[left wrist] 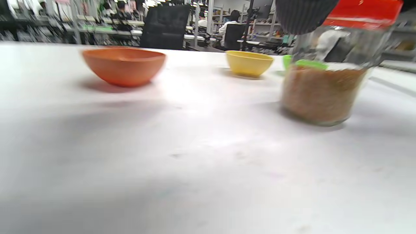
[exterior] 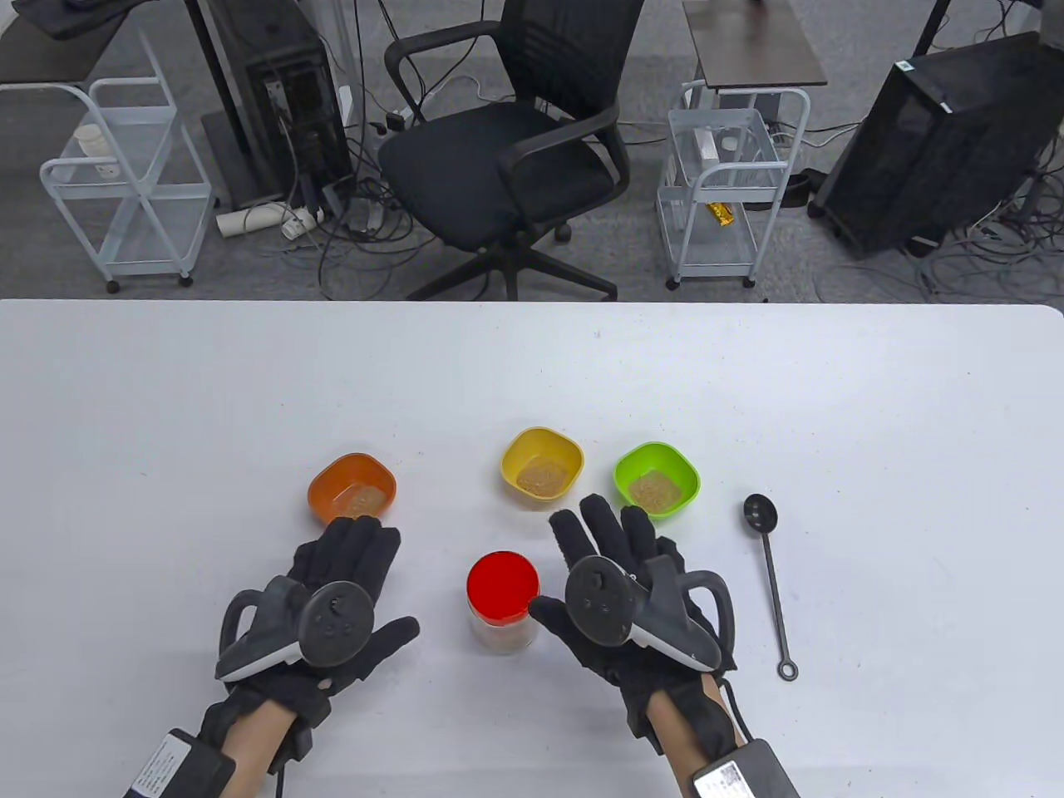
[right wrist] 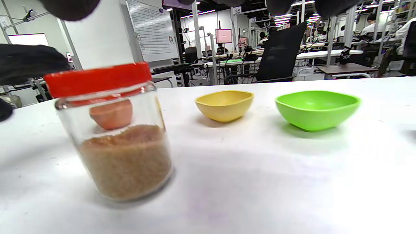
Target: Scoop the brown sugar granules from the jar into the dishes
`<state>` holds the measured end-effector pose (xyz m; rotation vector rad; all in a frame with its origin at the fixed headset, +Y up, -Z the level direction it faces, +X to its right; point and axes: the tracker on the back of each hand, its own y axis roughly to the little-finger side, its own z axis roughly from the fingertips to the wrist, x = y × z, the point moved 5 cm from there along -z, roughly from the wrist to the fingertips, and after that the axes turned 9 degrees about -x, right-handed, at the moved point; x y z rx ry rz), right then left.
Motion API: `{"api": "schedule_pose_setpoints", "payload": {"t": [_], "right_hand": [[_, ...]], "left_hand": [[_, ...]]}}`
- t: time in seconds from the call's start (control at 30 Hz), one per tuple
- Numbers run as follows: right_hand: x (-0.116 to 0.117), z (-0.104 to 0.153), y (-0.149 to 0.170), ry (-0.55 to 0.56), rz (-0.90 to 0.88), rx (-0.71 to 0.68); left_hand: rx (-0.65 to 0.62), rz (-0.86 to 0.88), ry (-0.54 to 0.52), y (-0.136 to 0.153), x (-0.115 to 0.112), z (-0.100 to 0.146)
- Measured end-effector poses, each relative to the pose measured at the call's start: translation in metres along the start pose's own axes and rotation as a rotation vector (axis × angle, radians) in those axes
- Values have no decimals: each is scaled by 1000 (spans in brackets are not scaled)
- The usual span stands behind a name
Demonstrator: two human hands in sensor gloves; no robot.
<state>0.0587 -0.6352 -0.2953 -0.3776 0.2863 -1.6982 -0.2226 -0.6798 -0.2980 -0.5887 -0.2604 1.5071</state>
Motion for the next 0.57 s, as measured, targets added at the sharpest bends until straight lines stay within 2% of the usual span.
{"api": "schedule_pose_setpoints", "payload": {"t": [0.03,0.23,0.33,0.43,0.57], "right_hand": [[2,6,3,9,0,11],[22,30,15,33,-30,55],[26,35,21,3,-36,78],[27,39,28,59,-55,87],[38,36,34,0,-94,96]], "left_hand": [[24,-5,26,3,-1,7],[114,-33,-3,10,-12,26],[107,-6,-16,10,-16,28],[98,10,-11,11,-19,27],[95,4,14,9,-23,25]]}}
